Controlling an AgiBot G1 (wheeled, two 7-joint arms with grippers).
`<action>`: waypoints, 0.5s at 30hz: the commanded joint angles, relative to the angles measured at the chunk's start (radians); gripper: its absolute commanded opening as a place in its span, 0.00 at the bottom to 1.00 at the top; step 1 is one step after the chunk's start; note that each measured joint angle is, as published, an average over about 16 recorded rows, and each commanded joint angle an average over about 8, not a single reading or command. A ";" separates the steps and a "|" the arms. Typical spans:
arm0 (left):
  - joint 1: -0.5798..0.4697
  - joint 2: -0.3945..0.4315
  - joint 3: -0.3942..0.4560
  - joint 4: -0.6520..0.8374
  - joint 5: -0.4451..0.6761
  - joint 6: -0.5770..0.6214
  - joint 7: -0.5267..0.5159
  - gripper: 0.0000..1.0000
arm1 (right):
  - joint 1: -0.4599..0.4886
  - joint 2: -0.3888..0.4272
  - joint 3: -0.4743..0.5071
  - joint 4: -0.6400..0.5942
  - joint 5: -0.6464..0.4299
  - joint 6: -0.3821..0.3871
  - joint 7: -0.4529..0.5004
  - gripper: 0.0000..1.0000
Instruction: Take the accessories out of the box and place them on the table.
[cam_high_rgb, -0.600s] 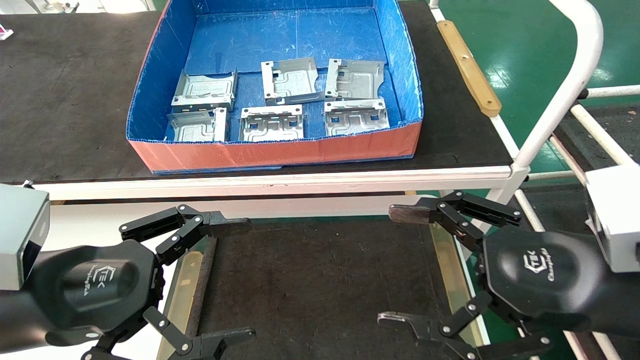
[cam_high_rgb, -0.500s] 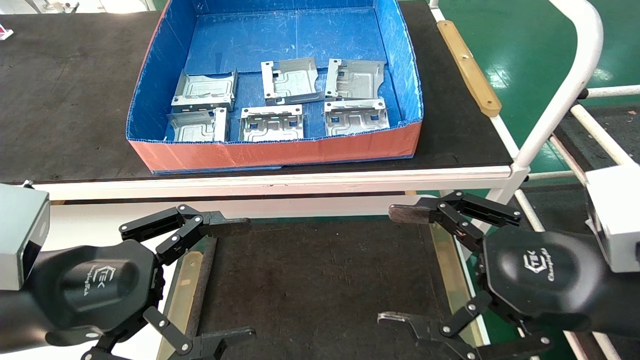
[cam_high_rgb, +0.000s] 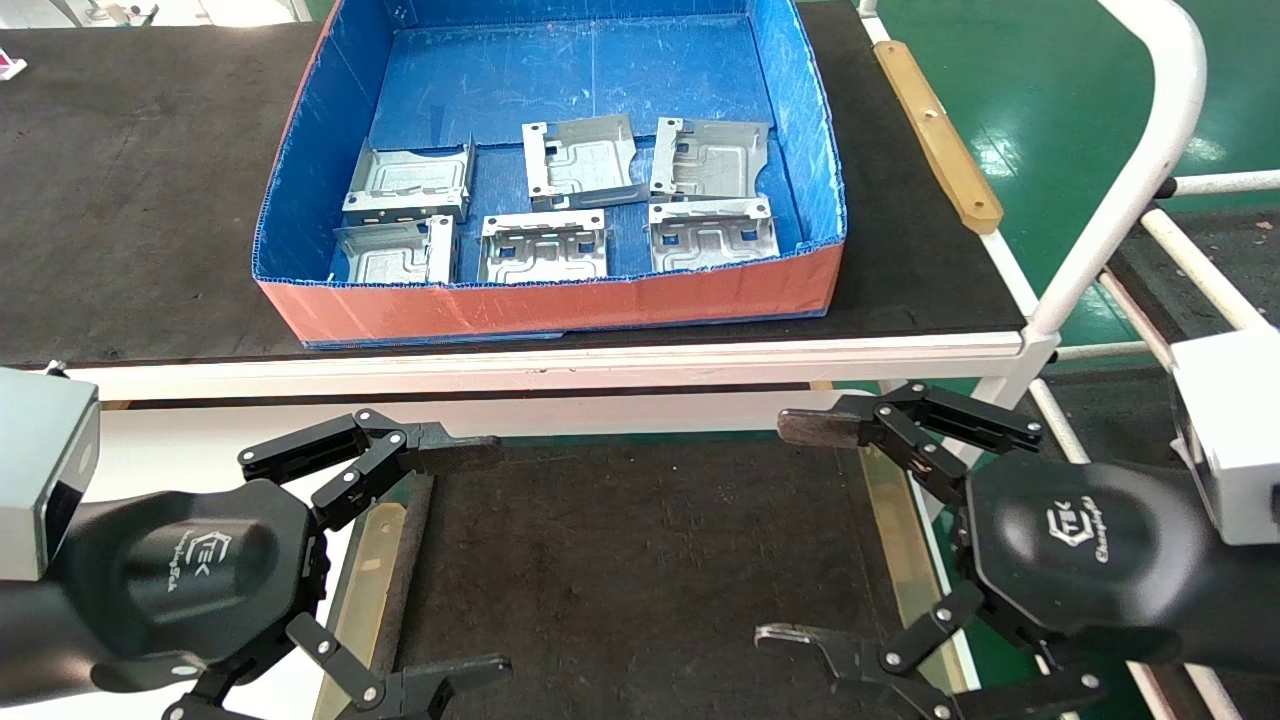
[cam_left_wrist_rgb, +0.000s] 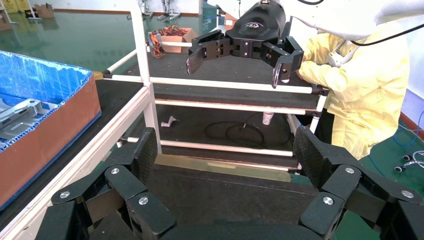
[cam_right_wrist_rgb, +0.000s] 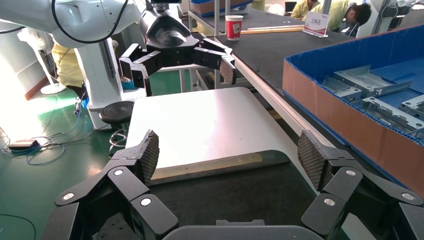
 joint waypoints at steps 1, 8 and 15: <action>0.000 0.000 0.000 0.000 0.000 0.000 0.000 1.00 | 0.000 0.000 0.000 0.000 0.000 0.000 0.000 1.00; -0.003 0.008 0.002 0.008 0.004 -0.019 -0.009 1.00 | 0.000 0.000 0.000 0.000 0.000 0.000 0.000 1.00; -0.043 0.047 0.018 0.022 0.027 -0.106 -0.078 1.00 | 0.000 0.000 0.000 0.000 0.000 0.000 0.000 1.00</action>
